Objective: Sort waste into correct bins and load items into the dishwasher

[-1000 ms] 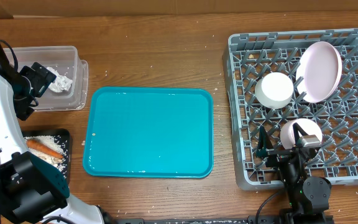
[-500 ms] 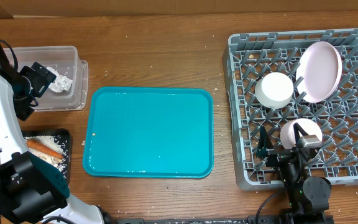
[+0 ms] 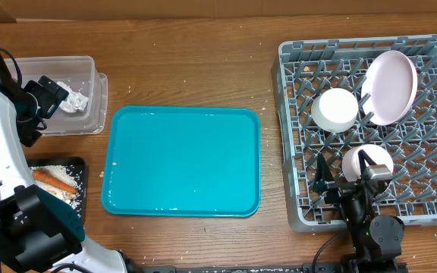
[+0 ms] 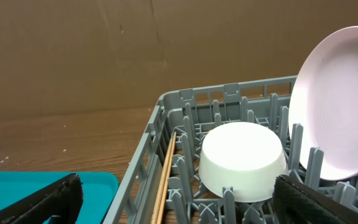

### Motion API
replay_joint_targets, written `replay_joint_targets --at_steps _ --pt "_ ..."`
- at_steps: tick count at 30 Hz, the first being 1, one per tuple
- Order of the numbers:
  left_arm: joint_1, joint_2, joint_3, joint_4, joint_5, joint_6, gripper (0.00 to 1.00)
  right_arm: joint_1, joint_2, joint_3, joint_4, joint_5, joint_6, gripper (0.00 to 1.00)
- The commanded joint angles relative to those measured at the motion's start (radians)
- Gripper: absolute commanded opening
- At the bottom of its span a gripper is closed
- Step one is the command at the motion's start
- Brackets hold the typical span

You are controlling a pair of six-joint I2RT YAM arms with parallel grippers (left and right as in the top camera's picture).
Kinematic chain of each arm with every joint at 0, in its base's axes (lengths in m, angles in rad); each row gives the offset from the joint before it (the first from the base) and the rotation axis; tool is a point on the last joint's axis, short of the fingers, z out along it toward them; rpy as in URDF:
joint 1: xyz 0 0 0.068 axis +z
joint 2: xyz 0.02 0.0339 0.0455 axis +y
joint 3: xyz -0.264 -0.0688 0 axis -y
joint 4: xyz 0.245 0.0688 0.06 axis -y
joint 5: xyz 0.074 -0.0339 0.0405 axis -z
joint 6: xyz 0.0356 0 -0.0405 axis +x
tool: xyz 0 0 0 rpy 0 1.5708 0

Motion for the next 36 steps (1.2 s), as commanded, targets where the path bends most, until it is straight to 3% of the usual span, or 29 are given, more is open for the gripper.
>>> replay_joint_targets --at_steps 1,8,18,28,32,36 --pt "0.002 0.014 0.007 0.001 -0.003 -0.007 1.0 0.002 -0.012 -0.01 0.005 0.008 -0.007 1.0" --pt "-0.004 -0.035 0.007 0.001 -0.003 -0.007 1.0 0.002 -0.012 -0.01 0.005 0.008 -0.007 1.0" --pt "-0.118 -0.299 -0.035 0.002 -0.003 -0.007 1.0 0.002 -0.012 -0.01 0.005 0.008 -0.007 1.0" --pt "-0.366 -0.641 -0.427 0.01 -0.038 -0.009 1.0 0.002 -0.012 -0.01 0.005 0.008 -0.007 1.0" --pt "-0.373 -0.782 -0.601 0.003 -0.19 -0.007 1.0 0.002 -0.012 -0.01 0.005 0.009 -0.007 1.0" --pt "-0.373 -0.888 -0.721 -0.01 -0.204 -0.007 1.0 0.002 -0.012 -0.01 0.005 0.008 -0.007 1.0"
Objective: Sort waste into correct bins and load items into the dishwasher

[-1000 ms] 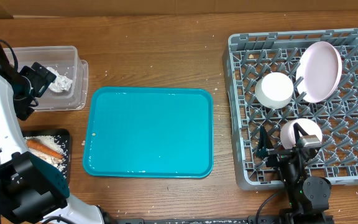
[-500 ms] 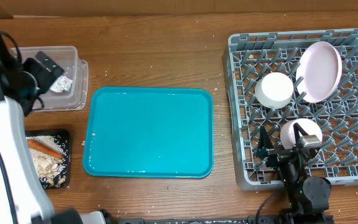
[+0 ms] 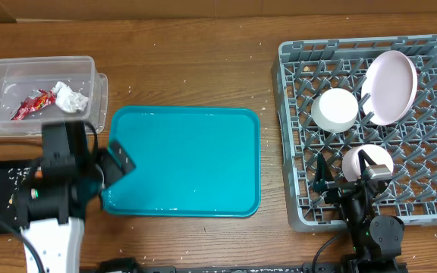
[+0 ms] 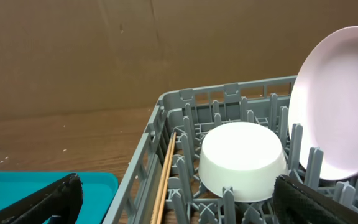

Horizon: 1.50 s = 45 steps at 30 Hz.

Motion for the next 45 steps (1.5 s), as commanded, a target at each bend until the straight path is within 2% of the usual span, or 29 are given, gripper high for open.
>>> replay_joint_targets --at_steps 1,7,10,15,17,20,27,37,45 --pt "-0.004 -0.107 -0.096 -0.001 -0.069 -0.008 1.0 0.002 -0.012 -0.01 0.006 0.008 -0.007 1.0" --pt "-0.006 -0.257 -0.239 0.005 -0.076 -0.008 1.0 0.002 -0.012 -0.01 0.006 0.008 -0.006 1.0" --pt "-0.006 -0.315 -0.275 0.116 -0.039 0.024 1.0 0.002 -0.012 -0.01 0.006 0.008 -0.007 1.0" --pt "-0.034 -0.414 -0.392 0.473 0.186 0.398 0.99 0.002 -0.012 -0.01 0.006 0.008 -0.006 1.0" --pt "-0.054 -0.455 -0.467 0.623 0.231 0.457 1.0 0.002 -0.012 -0.01 0.006 0.008 -0.007 1.0" --pt "-0.084 -0.51 -0.577 0.761 0.23 0.457 1.0 0.002 -0.012 -0.01 0.006 0.008 -0.006 1.0" --pt "-0.092 -0.612 -0.773 0.904 0.231 0.441 1.0 0.002 -0.012 -0.01 0.006 0.008 -0.007 1.0" --pt "-0.09 -0.73 -0.89 1.045 0.23 0.442 1.0 0.002 -0.012 -0.01 0.006 0.008 -0.006 1.0" --pt "-0.082 -0.817 -1.022 1.27 0.23 0.442 1.0 0.002 -0.012 -0.01 0.006 0.008 -0.006 1.0"
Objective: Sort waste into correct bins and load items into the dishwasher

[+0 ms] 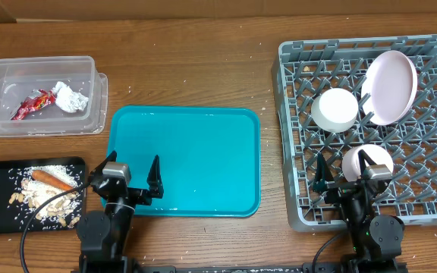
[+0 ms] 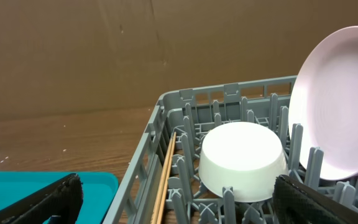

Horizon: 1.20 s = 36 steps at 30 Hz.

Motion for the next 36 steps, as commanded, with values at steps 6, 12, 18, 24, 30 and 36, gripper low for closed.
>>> replay_joint_targets --at_steps 6,12,18,24,30,36 --pt "0.003 -0.067 -0.085 0.089 -0.01 0.02 1.0 0.002 -0.012 -0.01 0.006 0.008 -0.006 1.0" --pt "0.051 -0.122 -0.085 0.061 -0.011 0.033 1.0 0.002 -0.012 -0.01 0.006 0.008 -0.007 1.0" --pt "0.094 -0.199 -0.085 -0.07 -0.011 0.032 1.0 0.002 -0.012 -0.01 0.006 0.008 -0.006 1.0" --pt "0.092 -0.199 -0.085 -0.077 -0.011 0.032 1.0 0.002 -0.012 -0.01 0.006 0.008 -0.006 1.0" --pt "0.092 -0.199 -0.085 -0.077 -0.011 0.032 1.0 0.002 -0.012 -0.01 0.006 0.008 -0.007 1.0" --pt "0.092 -0.198 -0.085 -0.077 -0.011 0.032 1.0 0.002 -0.012 -0.01 0.006 0.008 -0.006 1.0"
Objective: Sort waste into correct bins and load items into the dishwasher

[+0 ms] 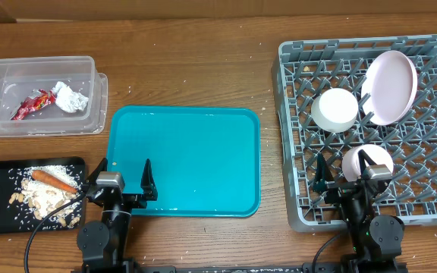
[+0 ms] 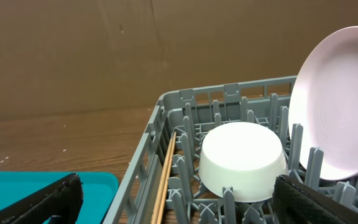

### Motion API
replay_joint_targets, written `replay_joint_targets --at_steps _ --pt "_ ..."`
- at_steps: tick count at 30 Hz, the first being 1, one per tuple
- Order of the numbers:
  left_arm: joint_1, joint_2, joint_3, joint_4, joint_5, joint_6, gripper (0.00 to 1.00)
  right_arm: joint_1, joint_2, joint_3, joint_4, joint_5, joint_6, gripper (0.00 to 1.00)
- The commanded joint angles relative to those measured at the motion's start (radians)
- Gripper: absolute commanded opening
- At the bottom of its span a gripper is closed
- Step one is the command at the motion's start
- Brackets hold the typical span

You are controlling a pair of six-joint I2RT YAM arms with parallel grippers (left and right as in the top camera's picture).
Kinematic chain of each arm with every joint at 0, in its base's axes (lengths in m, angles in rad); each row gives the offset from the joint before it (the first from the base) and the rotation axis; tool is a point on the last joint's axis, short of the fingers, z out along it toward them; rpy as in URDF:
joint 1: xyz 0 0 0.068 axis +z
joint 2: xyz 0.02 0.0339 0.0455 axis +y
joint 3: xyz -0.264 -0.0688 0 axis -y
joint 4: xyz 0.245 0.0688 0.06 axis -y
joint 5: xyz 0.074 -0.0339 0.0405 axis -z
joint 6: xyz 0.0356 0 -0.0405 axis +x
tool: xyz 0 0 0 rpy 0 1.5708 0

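The grey dish rack (image 1: 298,136) on the right holds an upright pink plate (image 1: 389,86), an upturned white bowl (image 1: 334,110) and a second white bowl (image 1: 370,161). Wooden chopsticks (image 2: 165,180) lie along its left wall. My right gripper (image 1: 345,173) stands open at the rack's front, nothing between its fingers (image 2: 316,202). The clear bin at far left contains a red wrapper (image 1: 32,104) and crumpled white paper (image 1: 71,98). A black tray carries a carrot (image 1: 51,180) and rice scraps. My left gripper (image 1: 121,178) is open and empty at the teal tray's front left corner.
The teal tray (image 1: 184,159) lies bare in the middle of the wooden table. Small crumbs dot the wood around it. A brown cardboard wall (image 2: 135,56) stands behind the rack.
My left gripper has shifted slightly left and toward the front edge, still open and empty. The right arm and everything in the rack, bin and trays are unchanged.
My left arm was first reaching over the clear bin at far left. Then it stood over the black tray and the teal tray's left edge, the bin showing wrapper and paper. Later it was drawn back to the front edge, open, where it stays. The right arm never moved.
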Motion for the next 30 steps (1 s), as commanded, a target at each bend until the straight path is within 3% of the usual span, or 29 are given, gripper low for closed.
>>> replay_joint_targets --at_steps 1,15,30 --pt "0.003 -0.012 -0.004 -0.002 -0.009 0.027 1.0 0.002 -0.012 -0.01 0.006 0.008 -0.006 1.0" --pt "-0.002 -0.012 -0.004 -0.002 -0.006 0.026 1.0 0.002 -0.012 -0.01 0.006 0.008 -0.007 1.0" --pt "-0.134 -0.012 -0.005 -0.006 -0.04 0.056 1.0 0.002 -0.012 -0.01 0.006 0.008 -0.007 1.0"
